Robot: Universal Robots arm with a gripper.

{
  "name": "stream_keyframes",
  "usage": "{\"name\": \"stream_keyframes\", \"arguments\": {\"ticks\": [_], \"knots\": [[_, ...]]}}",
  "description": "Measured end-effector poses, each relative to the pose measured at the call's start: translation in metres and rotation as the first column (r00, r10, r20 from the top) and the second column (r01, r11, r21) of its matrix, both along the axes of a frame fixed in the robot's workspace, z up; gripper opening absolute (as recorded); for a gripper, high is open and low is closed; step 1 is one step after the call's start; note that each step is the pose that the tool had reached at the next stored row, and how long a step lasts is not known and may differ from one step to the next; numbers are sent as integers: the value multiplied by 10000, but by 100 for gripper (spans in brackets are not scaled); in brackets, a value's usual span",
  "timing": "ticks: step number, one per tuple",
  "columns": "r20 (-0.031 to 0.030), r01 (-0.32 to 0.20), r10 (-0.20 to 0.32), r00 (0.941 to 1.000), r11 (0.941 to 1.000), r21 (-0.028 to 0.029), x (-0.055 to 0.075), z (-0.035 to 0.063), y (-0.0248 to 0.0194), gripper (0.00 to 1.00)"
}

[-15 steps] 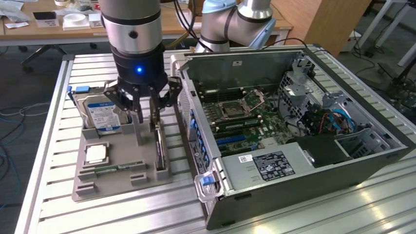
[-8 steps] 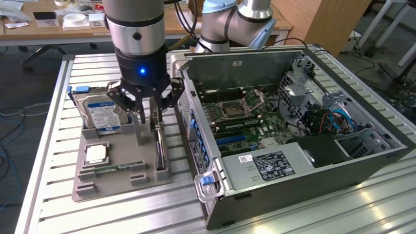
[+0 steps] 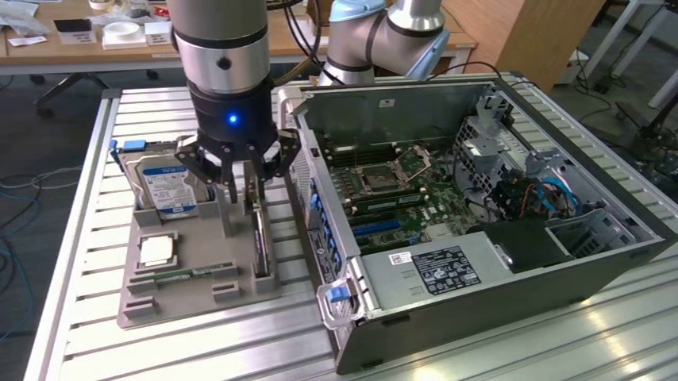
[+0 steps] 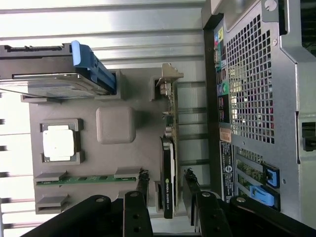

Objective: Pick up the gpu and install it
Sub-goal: 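Pick up the gpu and move the gpu toward the slot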

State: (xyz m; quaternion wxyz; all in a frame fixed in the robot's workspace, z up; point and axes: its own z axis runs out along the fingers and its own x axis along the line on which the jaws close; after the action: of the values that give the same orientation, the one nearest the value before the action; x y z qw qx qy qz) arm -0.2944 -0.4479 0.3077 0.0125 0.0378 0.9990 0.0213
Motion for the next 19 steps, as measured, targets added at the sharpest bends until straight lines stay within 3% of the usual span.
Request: {"name": "stream_keyframes", "arguments": {"ticks": [8, 19], "knots": [[1, 0, 0, 10000, 10000, 1, 0, -43, 0, 42], [-1, 0, 0, 10000, 10000, -1, 0, -182, 0, 42]]}}
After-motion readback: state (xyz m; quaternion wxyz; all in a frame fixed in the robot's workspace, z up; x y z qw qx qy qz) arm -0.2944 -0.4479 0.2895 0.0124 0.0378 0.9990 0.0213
